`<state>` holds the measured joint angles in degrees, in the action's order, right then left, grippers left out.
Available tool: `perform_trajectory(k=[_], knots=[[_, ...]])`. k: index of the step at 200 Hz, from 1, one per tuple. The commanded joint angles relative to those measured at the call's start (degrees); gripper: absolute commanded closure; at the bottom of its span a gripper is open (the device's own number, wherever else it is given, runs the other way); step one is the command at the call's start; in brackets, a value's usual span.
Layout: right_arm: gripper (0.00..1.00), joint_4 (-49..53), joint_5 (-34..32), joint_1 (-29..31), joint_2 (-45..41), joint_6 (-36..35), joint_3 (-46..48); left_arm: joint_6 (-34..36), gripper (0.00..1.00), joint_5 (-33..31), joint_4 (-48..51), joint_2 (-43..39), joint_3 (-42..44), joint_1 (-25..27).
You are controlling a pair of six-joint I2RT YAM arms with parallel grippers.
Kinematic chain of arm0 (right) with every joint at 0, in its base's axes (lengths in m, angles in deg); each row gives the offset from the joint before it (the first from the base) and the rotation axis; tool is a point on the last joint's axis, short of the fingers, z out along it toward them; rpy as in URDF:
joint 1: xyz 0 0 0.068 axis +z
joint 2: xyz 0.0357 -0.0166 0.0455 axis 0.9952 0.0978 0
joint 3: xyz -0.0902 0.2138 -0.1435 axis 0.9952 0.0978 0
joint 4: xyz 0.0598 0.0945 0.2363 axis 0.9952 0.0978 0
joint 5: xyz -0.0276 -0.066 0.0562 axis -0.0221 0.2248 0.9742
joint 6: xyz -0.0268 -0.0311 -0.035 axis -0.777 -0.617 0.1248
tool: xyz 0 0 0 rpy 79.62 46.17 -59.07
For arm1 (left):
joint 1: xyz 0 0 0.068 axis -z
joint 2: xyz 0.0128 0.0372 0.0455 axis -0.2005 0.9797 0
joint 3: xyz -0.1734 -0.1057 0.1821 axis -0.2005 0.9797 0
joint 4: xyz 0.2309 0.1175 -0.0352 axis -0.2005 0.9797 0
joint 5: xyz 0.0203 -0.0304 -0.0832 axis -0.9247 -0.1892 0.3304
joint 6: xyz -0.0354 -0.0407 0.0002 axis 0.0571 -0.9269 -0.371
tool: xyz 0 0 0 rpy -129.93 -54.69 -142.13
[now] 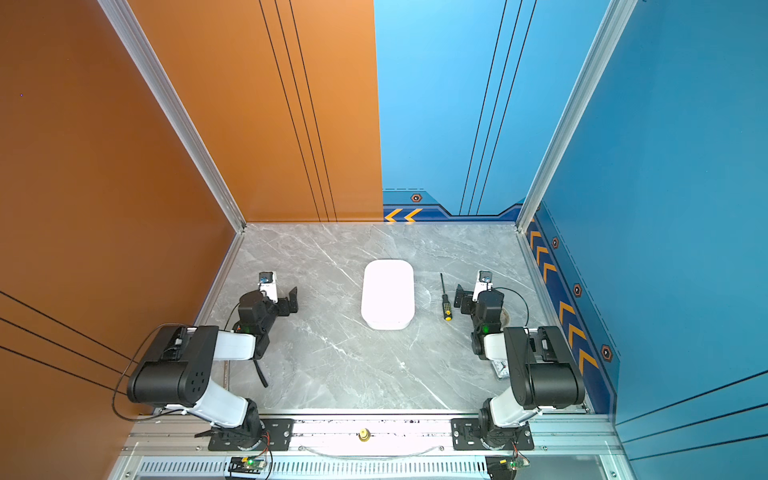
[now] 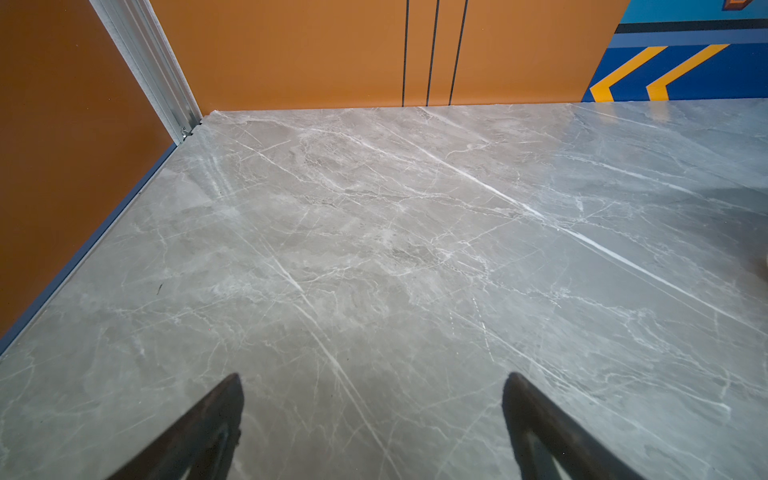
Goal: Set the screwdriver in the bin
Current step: 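Move the right gripper over the black-and-yellow screwdriver while the left gripper advances toward the bin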
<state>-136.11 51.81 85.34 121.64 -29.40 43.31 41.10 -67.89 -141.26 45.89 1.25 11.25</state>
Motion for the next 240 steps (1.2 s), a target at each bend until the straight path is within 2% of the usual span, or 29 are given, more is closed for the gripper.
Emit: perform_trajectory(k=[1, 32, 57, 73, 92, 108, 119, 133, 160, 173, 184, 201, 218, 240], knots=[[0.00, 1.14, -0.56, -0.25, -1.32, 1.03, -0.89, 0.08, 0.02, 1.68, 0.87, -0.11, -1.21, -0.37], [0.01, 3.57, -1.35, -0.07, -4.99, 0.96, -0.70, 1.51, 0.02, 6.22, 5.27, -3.03, -2.41, -0.56], [0.01, 11.31, -2.72, 0.86, -11.91, 0.49, -1.98, 2.86, 0.02, 7.64, 10.47, -6.84, -3.42, 0.14], [0.00, 21.74, -2.08, 1.60, -17.54, 0.90, -5.05, 4.63, 0.02, 10.08, 16.26, -9.44, -5.06, 1.10], [0.00, 37.68, -0.81, 2.49, -23.21, 1.95, -10.86, 4.24, 0.02, 8.26, 28.19, -11.61, -10.16, 3.53], [0.00, 48.88, 0.31, 2.65, -26.38, 3.26, -15.47, 3.40, 0.02, 12.54, 34.05, -11.72, -14.00, 5.34], [0.00, 54.28, 1.66, 2.80, -27.49, 4.24, -17.92, 4.08, 0.02, 10.71, 38.80, -11.69, -16.79, 8.01], [0.00, 59.23, 4.49, 3.12, -27.39, 6.17, -20.33, 3.30, 0.02, 11.97, 42.71, -10.94, -19.87, 10.00], [0.01, 65.45, 9.42, 4.87, -23.69, 8.88, -24.26, -2.15, 0.02, 20.42, 45.32, -7.94, -24.66, 11.37], [0.04, 66.75, 9.44, 5.67, -21.25, 9.73, -25.37, -5.01, 0.02, 22.54, 45.34, -6.07, -26.19, 11.98], [0.01, 66.52, 8.33, 5.68, -19.79, 10.83, -25.43, -7.07, 0.02, 23.63, 46.04, -3.96, -27.87, 12.72], [0.00, 66.44, 9.16, 5.32, -17.98, 11.16, -25.55, -8.24, 0.02, 26.59, 47.62, -0.70, -30.21, 14.12], [0.03, 67.25, 11.57, 4.75, -15.98, 11.52, -26.25, -10.27, 0.02, 29.42, 47.22, 1.69, -31.33, 14.80], [0.06, 70.11, 11.58, 4.60, -13.10, 11.50, -27.81, -13.18, 0.02, 37.16, 45.89, 5.04, -33.03, 15.08]])
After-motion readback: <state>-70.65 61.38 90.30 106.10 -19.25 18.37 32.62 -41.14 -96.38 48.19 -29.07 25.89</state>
